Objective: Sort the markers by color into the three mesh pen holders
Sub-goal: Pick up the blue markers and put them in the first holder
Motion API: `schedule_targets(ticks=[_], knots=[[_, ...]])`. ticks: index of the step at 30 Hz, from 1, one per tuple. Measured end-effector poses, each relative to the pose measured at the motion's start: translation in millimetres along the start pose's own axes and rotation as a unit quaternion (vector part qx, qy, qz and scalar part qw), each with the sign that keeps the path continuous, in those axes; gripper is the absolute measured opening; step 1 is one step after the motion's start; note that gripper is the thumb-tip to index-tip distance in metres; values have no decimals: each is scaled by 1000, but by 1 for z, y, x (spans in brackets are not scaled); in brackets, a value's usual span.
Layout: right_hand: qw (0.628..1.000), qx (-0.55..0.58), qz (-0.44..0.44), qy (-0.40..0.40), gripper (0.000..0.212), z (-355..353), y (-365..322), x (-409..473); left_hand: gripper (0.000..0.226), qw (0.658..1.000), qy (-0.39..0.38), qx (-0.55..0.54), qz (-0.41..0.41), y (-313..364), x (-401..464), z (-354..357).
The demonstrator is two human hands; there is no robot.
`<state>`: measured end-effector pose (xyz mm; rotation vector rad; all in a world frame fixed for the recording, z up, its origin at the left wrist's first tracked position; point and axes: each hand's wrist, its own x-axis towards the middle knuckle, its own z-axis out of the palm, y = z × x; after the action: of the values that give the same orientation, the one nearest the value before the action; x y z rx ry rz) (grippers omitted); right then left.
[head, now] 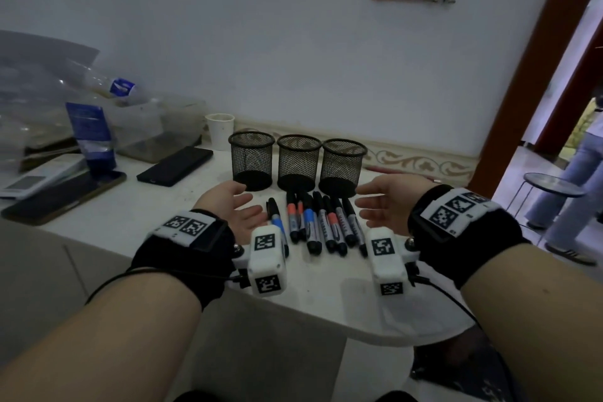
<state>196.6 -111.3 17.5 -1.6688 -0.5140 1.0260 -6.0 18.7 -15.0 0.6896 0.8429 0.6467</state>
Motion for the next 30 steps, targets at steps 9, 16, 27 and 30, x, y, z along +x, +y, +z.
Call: schedule_targets(ticks=[9, 16, 27, 30], knots=[[989, -133, 36, -50, 10, 48, -2, -5, 48, 999, 11, 34, -4, 6, 1, -9], [960, -264, 85, -40, 27, 70, 2, -14, 47, 1000, -4, 9, 2, 3, 1, -13], [919, -385, 79, -29, 33, 82, -7, -18, 48, 1000, -17, -3, 0, 6, 1, -15], [905, -416, 80, -34, 36, 84, -6, -17, 48, 1000, -16, -5, -1, 6, 0, -15]])
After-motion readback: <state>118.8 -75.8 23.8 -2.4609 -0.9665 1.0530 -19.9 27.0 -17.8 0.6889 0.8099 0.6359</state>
